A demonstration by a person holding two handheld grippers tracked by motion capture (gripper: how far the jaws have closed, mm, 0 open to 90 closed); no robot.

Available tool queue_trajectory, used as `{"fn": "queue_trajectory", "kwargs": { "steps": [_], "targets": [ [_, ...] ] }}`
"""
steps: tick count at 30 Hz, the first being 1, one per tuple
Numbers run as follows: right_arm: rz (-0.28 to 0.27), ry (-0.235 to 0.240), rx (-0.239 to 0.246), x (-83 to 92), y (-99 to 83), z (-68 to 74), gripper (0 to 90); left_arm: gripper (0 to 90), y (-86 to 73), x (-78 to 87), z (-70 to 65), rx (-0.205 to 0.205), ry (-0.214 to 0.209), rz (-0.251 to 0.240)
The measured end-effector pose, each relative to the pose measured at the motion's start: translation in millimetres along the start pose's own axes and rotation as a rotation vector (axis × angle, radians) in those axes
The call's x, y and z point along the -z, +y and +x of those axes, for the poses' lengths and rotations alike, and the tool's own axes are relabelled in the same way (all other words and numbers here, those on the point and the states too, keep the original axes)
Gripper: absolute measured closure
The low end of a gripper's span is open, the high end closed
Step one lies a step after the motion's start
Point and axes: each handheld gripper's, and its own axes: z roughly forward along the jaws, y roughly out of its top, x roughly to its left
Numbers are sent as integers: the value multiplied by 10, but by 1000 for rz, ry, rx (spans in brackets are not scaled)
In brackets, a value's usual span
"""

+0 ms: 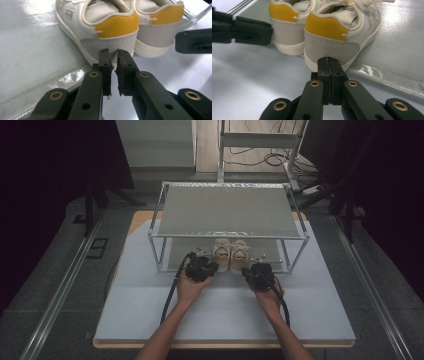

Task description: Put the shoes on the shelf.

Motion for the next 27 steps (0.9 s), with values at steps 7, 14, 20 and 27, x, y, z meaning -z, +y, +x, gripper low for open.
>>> {"fn": "queue_trajectory", "kwargs": {
  "steps": [7, 14, 20, 27],
  "targets": [
    [0, -25, -24, -173, 45, -61, 888, 817, -1, -4, 5, 0, -4, 2],
    [4, -61, -29, -281, 73, -115, 885, 817, -1, -5, 6, 1, -5, 2],
    [17, -71, -12, -287, 68, -106, 881, 817, 13, -17, -5, -1, 3, 2],
    [42, -64, -27, -312, 24, -153, 872, 816, 62, -48, 5, -6, 17, -4]
  ]
}}
